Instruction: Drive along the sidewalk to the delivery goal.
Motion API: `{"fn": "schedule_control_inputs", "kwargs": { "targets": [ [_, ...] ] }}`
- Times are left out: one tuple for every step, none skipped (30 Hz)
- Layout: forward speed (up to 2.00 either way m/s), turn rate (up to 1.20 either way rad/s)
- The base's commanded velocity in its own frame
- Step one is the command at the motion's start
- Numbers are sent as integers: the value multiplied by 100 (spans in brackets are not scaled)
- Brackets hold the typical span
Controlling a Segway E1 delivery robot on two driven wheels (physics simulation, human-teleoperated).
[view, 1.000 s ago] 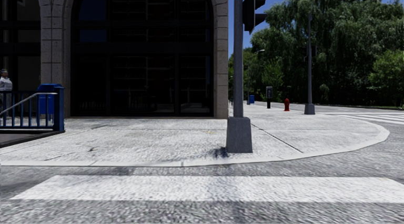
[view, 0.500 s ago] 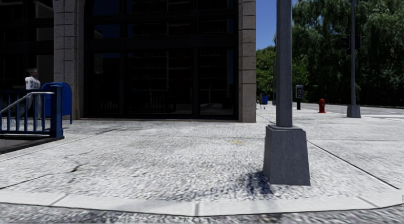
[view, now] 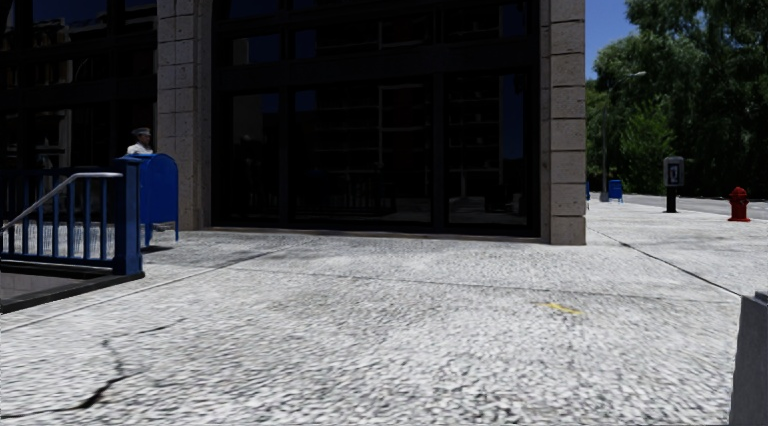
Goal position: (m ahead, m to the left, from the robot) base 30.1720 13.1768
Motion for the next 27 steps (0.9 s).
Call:
{"fn": "schedule_control_inputs", "kwargs": {
  "targets": [
    [200,49],
    [200,49],
    [200,49],
    [200,49],
    [200,49],
    [200,48],
    [200,48],
    [200,34],
    [200,22],
    [200,18],
    [200,18],
    [200,15],
    [200,12],
    [200,12],
    [200,11],
    [200,10],
    [200,10],
    [200,10],
    [200,15],
    [200,23],
    [200,30],
    [200,30],
    [200,34],
    [200,36],
    [198,36],
    [198,36],
    [180,36]
  ]
}}
